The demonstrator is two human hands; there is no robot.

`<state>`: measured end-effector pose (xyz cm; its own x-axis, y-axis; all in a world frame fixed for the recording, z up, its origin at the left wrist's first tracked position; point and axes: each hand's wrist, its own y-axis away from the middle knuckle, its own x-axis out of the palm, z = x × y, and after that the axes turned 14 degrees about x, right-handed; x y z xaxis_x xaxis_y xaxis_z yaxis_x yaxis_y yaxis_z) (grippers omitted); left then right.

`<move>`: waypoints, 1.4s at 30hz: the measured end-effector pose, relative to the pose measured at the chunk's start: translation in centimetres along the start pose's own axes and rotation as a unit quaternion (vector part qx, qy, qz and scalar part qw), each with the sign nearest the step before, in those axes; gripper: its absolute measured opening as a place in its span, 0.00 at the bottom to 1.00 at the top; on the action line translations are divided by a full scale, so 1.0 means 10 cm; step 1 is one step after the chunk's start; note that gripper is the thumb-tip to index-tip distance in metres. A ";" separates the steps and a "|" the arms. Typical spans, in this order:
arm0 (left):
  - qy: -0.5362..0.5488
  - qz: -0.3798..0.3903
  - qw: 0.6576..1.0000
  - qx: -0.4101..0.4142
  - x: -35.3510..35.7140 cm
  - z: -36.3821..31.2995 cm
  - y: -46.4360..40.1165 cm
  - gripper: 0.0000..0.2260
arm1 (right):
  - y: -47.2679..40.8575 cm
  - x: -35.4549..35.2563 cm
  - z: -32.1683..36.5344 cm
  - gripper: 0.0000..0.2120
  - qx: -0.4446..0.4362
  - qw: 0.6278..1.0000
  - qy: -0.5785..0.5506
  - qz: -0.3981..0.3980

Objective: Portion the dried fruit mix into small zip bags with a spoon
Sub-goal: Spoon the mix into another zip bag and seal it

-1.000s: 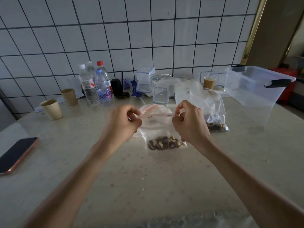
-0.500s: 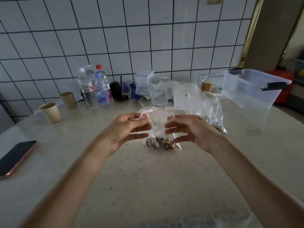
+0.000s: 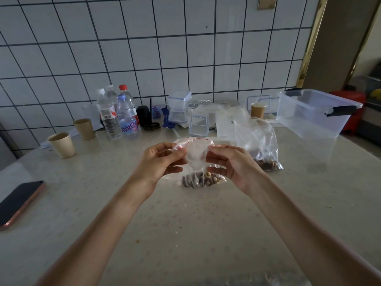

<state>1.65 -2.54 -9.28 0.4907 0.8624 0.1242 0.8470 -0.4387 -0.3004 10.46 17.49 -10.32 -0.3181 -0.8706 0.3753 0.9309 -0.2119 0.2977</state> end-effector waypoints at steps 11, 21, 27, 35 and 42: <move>-0.197 -0.053 0.978 0.040 0.01 -0.15 -0.04 0.07 | 0.00 0.19 0.10 0.06 -0.144 0.940 0.254 -0.177; -0.512 0.099 0.852 0.034 -0.01 -0.43 -0.07 0.05 | 0.07 0.24 0.22 0.06 -0.152 0.833 0.499 -0.183; -0.304 0.157 0.933 -0.112 -0.05 -0.49 -0.14 0.17 | 0.05 0.11 0.34 0.11 0.121 0.969 0.214 -0.023; -0.143 0.125 0.965 -0.180 -0.06 -0.47 -0.22 0.13 | 0.02 0.08 0.38 0.05 0.056 0.968 0.245 -0.024; -0.494 0.076 0.857 0.123 -0.04 -0.48 -0.25 0.11 | 0.03 0.22 0.30 0.15 -0.222 0.820 0.505 -0.151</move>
<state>0.37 -2.99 -4.04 0.0749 0.6465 -0.7592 0.6604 -0.6026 -0.4480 9.46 16.84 -6.76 -0.4441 -0.6241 -0.6429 0.8817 -0.4319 -0.1898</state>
